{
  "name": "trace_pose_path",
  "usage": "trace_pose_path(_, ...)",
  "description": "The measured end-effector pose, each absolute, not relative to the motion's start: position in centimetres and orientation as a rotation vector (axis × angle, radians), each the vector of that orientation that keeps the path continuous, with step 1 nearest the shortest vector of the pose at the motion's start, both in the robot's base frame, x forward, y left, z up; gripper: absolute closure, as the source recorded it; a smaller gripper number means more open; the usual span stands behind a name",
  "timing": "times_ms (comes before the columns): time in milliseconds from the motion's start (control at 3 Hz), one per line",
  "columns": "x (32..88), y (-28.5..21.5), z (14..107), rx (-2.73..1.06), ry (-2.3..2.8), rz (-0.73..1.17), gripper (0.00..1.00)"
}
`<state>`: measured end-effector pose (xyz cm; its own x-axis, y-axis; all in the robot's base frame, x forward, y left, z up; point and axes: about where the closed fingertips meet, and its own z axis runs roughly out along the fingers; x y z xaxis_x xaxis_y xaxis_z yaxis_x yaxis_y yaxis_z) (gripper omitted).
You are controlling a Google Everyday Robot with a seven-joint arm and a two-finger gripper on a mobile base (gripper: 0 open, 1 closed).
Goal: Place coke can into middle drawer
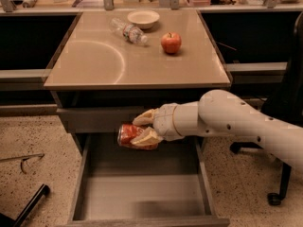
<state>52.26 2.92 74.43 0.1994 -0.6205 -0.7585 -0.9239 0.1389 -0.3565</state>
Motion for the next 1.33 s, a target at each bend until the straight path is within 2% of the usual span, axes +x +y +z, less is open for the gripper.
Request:
trace_pose_path(667, 53.8, 3.9, 59.0, -1.61, 1.559, 0.315, 1.0)
trace_pose_path(1333, 55.6, 4.2, 59.1, -1.571, 1.549, 0.254, 1.0)
